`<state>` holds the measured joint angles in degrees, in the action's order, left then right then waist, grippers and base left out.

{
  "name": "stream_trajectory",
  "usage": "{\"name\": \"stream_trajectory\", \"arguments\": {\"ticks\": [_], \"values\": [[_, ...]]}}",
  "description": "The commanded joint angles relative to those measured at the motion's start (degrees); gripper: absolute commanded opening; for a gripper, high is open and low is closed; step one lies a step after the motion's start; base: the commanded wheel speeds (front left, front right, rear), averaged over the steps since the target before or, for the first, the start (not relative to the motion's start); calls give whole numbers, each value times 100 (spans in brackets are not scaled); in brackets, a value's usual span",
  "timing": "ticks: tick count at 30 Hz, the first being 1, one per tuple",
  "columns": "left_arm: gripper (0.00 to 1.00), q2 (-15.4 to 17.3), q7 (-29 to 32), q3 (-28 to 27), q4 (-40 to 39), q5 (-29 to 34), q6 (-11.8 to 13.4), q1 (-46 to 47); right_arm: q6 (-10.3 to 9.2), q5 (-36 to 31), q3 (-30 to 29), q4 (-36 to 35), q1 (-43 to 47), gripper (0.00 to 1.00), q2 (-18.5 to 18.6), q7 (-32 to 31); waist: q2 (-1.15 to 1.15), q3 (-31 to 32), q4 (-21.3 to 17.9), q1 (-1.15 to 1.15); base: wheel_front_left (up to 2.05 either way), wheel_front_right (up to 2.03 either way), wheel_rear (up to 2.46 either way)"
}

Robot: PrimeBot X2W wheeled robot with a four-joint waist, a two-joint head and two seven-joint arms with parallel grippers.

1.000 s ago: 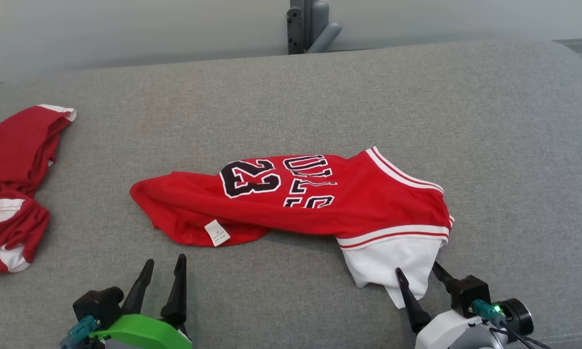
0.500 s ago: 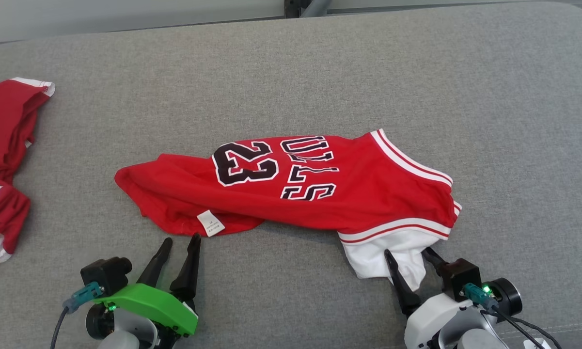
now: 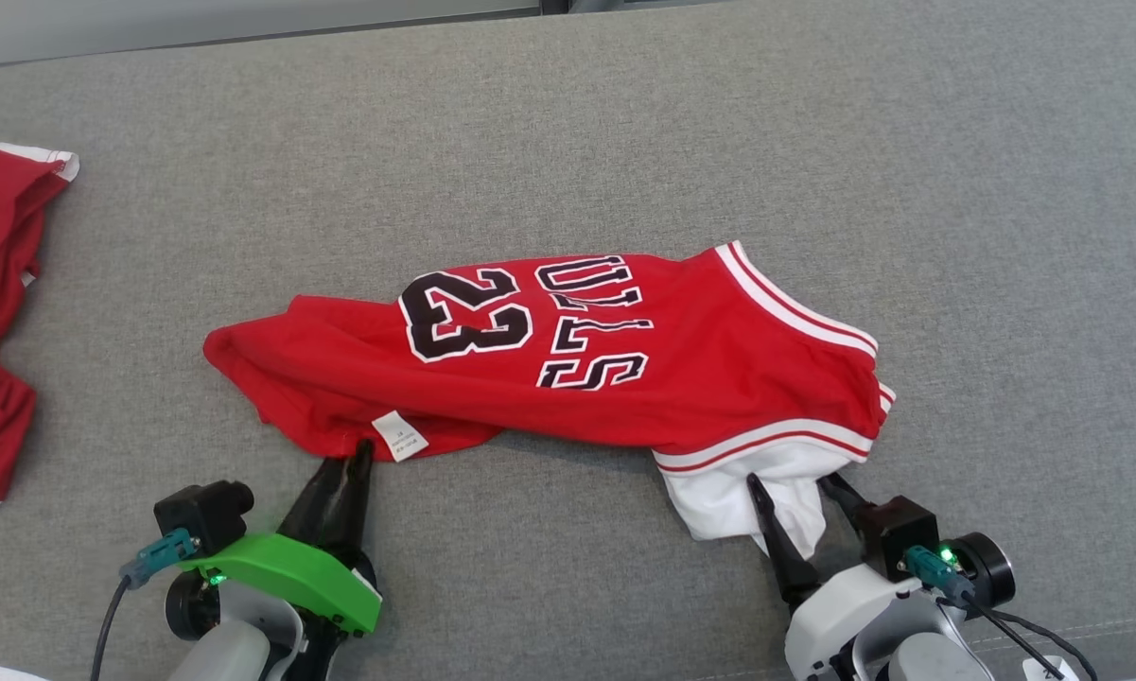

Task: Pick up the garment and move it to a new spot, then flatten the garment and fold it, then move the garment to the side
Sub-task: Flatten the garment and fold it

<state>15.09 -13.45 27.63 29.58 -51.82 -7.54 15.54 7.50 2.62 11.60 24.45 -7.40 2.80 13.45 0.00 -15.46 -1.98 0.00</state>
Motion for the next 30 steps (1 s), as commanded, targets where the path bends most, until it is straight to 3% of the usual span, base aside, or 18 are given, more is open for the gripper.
{"name": "stream_trajectory", "arguments": {"ticks": [1, 2, 3, 4, 9, 14, 15, 24, 30], "values": [[0, 32, 8, 118, 42, -69, 13, 66, -2, 57, 19, 30, -51, 80, 17, 1, 0, 1, 4, 0, 0, 0, 0], [0, 50, -13, 192, 38, -99, 13, 80, -2, 107, 19, 37, -47, 49, 17, 5, 0, 8, 7, 0, 0, 0, 0], [0, 65, -21, 254, 23, -147, 13, 103, -2, 157, 41, 46, -51, 28, 17, 6, 0, 17, 12, 0, 0, 0, 0], [0, 91, -39, 320, 6, -195, 13, 125, -2, 246, 91, 49, -59, 0, 14, 5, 0, 27, 16, 0, 0, 0, 0], [0, 364, -66, 590, -314, -451, 13, -12, -1, 1167, 572, -167, 23, 0, 9, -122, 0, 172, -14, 0, 0, 0, 0], [0, 981, -61, 658, -1332, -582, 13, -548, -2, 2182, 724, -1015, 280, 0, 301, -415, 0, 331, -130, 0, 0, 0, 0], [0, 1363, 62, 625, -1950, -749, 13, -831, -1, 2673, 692, -1595, 438, 0, 524, -570, 0, 387, -158, 0, 0, 0, 0], [0, 2883, 504, -173, -5431, -1764, 96, -1890, 0, 4727, -426, -4488, 794, 0, 1323, -1288, 0, 529, -215, 0, 0, 0, 0], [0, 3860, 565, -1184, -6714, -2371, 128, -2124, 0, 5422, -1339, -5235, 217, 0, 1270, -1729, 0, 450, -207, 0, 0, 0, 0]]}}
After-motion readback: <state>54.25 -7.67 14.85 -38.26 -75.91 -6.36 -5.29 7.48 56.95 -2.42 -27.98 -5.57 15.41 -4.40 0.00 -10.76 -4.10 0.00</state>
